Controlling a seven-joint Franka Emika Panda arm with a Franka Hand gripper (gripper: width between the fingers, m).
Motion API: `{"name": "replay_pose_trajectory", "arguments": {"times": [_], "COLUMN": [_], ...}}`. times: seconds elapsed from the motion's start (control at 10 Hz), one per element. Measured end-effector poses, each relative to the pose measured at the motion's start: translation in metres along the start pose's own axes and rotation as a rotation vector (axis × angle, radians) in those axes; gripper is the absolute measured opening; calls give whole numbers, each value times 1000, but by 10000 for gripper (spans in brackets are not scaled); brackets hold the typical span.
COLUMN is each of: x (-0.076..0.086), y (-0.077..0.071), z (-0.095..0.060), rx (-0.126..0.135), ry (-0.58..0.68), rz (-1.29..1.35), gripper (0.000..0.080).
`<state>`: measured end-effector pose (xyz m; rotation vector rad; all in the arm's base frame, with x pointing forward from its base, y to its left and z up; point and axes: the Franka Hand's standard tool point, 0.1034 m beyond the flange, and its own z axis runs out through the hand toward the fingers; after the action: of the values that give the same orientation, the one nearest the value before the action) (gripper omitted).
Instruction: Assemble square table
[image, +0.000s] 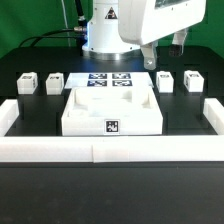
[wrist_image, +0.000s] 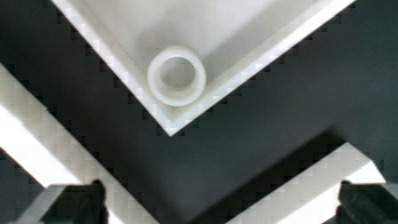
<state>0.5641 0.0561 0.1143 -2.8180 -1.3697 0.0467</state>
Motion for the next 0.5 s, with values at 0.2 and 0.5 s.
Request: {"name": "replay_pose_trajectory", "arguments": {"times": [0.2, 0.5], "x": [0, 0], "y": [0, 0], "z": [0, 0], "rx": [0, 0], "ry": [0, 0], "rz": [0, 0], "gripper": [650, 650]}}
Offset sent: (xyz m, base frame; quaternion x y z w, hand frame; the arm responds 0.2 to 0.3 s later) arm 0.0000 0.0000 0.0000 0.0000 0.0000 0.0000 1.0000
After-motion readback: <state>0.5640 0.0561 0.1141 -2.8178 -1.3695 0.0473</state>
